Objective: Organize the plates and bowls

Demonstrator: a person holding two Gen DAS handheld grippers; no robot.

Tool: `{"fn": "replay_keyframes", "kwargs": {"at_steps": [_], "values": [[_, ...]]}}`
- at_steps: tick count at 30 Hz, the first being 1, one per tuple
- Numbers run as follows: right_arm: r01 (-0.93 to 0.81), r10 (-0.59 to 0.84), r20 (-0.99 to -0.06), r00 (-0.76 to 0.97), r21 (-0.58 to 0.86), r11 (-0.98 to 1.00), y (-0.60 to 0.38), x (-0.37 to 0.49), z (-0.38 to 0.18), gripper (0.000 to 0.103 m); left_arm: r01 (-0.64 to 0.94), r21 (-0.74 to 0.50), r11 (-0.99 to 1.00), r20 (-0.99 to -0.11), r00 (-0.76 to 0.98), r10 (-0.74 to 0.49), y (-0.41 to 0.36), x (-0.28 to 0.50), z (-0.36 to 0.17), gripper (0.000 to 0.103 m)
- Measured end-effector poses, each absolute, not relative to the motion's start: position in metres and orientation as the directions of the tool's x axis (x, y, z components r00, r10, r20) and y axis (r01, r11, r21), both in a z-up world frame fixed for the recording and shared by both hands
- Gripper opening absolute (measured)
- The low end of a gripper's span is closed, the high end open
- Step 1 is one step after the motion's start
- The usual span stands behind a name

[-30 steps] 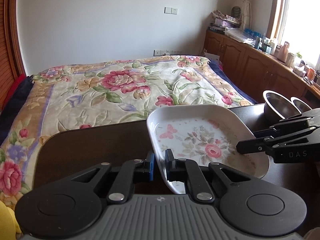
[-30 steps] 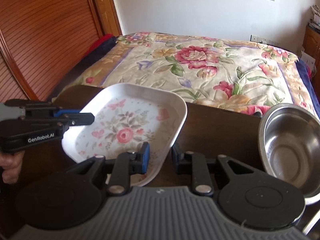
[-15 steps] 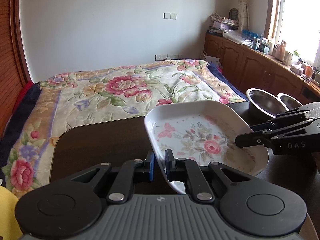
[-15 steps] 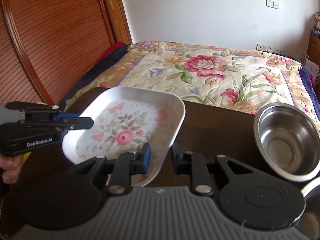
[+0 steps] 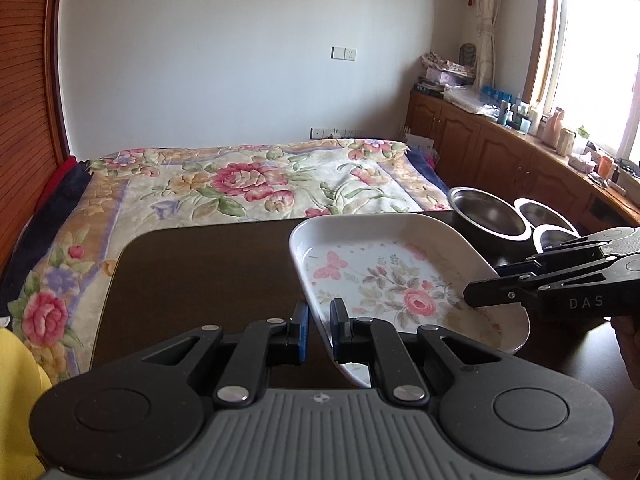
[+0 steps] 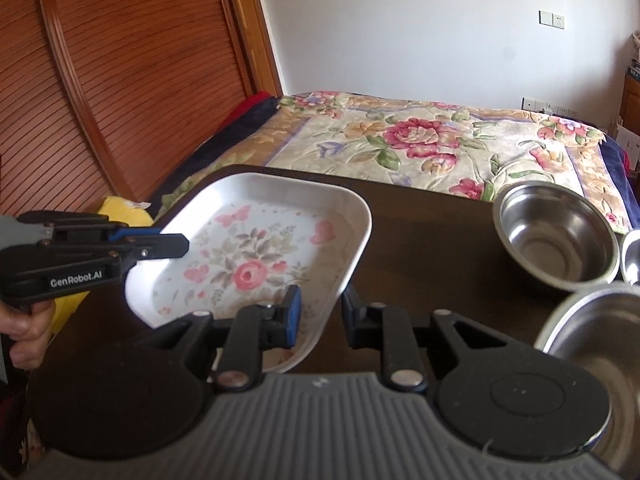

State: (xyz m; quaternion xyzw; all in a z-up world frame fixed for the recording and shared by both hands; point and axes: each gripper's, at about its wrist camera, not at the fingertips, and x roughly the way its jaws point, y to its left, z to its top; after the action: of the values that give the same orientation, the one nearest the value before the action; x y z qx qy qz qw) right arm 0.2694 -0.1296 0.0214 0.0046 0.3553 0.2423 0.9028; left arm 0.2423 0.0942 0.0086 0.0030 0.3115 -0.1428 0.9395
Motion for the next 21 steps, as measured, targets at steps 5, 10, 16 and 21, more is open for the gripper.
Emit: {"fn": "replay_keyframes", "kwargs": {"at_steps": [5, 10, 16, 21], "values": [[-0.446, 0.443, -0.634, 0.634, 0.168, 0.879, -0.133, 0.248, 0.02, 0.024, 0.273, -0.055, 0.961, -0.573, 0.779, -0.254, 0.084, 0.217, 0.008, 0.012], [-0.448, 0.458, -0.626, 0.631, 0.187, 0.874, -0.142, 0.232, 0.02, 0.024, 0.278, -0.064, 0.958, -0.564, 0.782, -0.265, 0.08, 0.199, 0.009, 0.012], [-0.462, 0.462, -0.616, 0.638, 0.174, 0.87, -0.147, 0.215, 0.021, 0.024, 0.278, -0.092, 0.956, -0.56, 0.78, -0.281, 0.077, 0.175, 0.004, 0.012], [-0.467, 0.472, -0.614, 0.633, 0.183, 0.865, -0.148, 0.202, 0.018, 0.024, 0.274, -0.106, 0.956, -0.561, 0.777, -0.285, 0.077, 0.159, 0.0, 0.012]]}}
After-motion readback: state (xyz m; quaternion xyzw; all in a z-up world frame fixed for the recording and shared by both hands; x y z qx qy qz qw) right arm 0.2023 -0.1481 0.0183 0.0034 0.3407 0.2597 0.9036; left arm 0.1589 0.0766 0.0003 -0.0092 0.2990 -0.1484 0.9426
